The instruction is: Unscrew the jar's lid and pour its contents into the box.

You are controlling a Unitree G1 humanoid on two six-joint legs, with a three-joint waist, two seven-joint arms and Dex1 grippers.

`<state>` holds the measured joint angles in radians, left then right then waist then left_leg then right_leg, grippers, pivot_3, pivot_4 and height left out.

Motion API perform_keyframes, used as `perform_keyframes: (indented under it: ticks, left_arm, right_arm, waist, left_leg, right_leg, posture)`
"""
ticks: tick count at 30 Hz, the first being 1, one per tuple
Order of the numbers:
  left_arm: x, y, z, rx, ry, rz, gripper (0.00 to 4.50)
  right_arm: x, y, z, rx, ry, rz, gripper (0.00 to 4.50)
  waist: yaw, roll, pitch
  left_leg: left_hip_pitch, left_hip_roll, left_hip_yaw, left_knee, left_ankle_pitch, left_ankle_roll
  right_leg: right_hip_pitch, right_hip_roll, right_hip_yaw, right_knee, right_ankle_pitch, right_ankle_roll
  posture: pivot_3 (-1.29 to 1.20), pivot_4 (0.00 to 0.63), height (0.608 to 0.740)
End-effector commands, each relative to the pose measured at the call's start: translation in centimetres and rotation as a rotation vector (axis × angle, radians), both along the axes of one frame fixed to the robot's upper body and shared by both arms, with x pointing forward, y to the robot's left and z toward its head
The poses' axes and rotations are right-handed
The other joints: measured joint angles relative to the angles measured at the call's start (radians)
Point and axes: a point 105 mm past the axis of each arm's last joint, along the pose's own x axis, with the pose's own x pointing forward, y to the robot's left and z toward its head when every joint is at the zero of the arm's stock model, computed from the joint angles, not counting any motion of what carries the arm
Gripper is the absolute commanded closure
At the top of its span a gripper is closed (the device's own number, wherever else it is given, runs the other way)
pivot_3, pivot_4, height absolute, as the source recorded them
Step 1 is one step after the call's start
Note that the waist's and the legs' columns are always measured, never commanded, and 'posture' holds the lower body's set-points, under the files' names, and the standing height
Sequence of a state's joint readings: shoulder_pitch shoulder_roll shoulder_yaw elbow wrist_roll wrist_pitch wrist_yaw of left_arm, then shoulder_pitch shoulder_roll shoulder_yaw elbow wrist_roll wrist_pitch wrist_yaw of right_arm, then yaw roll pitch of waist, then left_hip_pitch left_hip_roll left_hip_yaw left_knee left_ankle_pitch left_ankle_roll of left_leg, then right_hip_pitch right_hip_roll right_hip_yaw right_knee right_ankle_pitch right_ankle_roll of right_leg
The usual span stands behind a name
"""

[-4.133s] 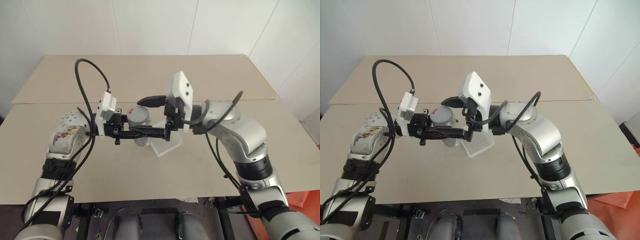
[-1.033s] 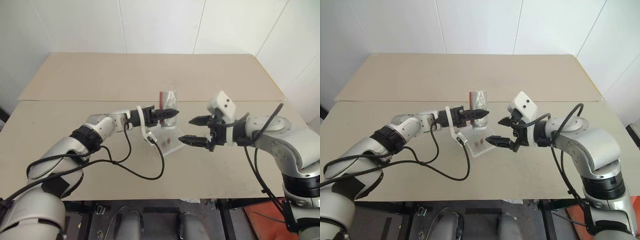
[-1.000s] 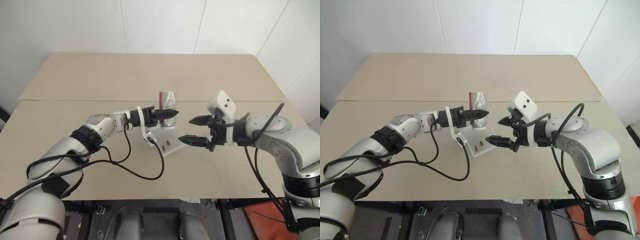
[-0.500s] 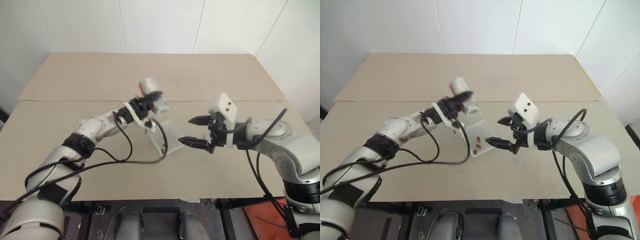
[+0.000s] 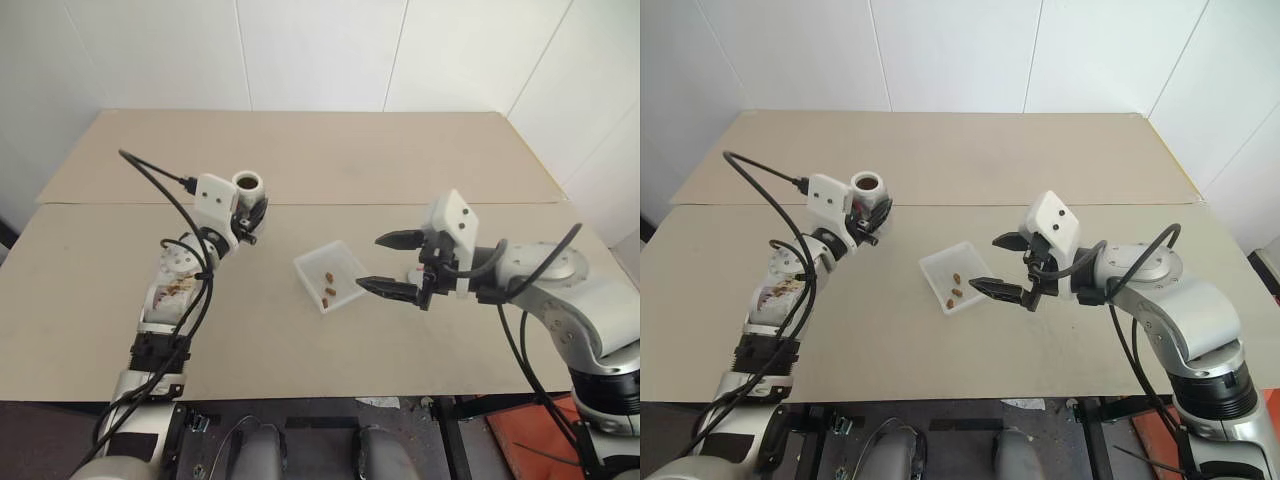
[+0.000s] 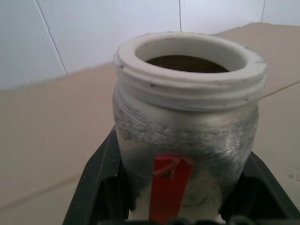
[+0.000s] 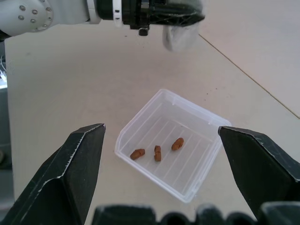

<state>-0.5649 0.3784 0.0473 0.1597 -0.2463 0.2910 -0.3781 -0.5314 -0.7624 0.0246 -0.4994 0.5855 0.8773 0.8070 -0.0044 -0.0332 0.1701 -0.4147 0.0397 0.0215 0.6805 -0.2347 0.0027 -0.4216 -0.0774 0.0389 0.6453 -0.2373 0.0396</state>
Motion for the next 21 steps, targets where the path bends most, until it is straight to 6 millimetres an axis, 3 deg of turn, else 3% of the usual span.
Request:
perform_keyframes:
  ticks: [1, 12, 19, 21]
  left_arm:
    - [-0.8, -0.2, 0.2, -0.084, -0.002, -0.053, 2.59]
    - [-1.7, 0.0, -3.2, -0.092, 0.029, -0.049, 2.59]
    - [-2.5, 1.0, -4.1, -0.035, 0.044, -0.035, 0.27]
    - [-3.1, 1.6, -3.8, -0.023, 0.038, -0.037, 0.02]
  right_arm:
    - [0.1, -0.7, 1.0, -0.009, -0.065, -0.020, 0.03]
    - [0.0, -1.9, 1.2, -0.009, -0.074, -0.062, 0.03]
    - [0.0, -2.2, 1.2, -0.009, -0.079, -0.073, 0.00]
    - [0.0, -2.2, 1.1, -0.010, -0.079, -0.075, 0.00]
  waist:
    - [0.000, 0.000, 0.000]
    - [0.002, 0.000, 0.000]
    - [0.000, 0.000, 0.000]
    - [-0.001, 0.000, 0.000]
  left_leg:
    - [0.000, 0.000, 0.000, 0.000, 0.000, 0.000]
    - [0.000, 0.000, 0.000, 0.000, 0.000, 0.000]
    - [0.000, 0.000, 0.000, 0.000, 0.000, 0.000]
    - [0.000, 0.000, 0.000, 0.000, 0.000, 0.000]
  right_leg:
    - [0.000, 0.000, 0.000, 0.000, 0.000, 0.000]
    - [0.000, 0.000, 0.000, -0.001, 0.000, 0.000]
    - [0.000, 0.000, 0.000, -0.001, 0.000, 0.000]
    - [0.000, 0.000, 0.001, -0.001, 0.000, 0.000]
  posture:
    - [0.00, 0.150, 0.740]
    - [0.00, 0.150, 0.740]
    - [0.00, 0.150, 0.740]
    - [0.00, 0.150, 0.740]
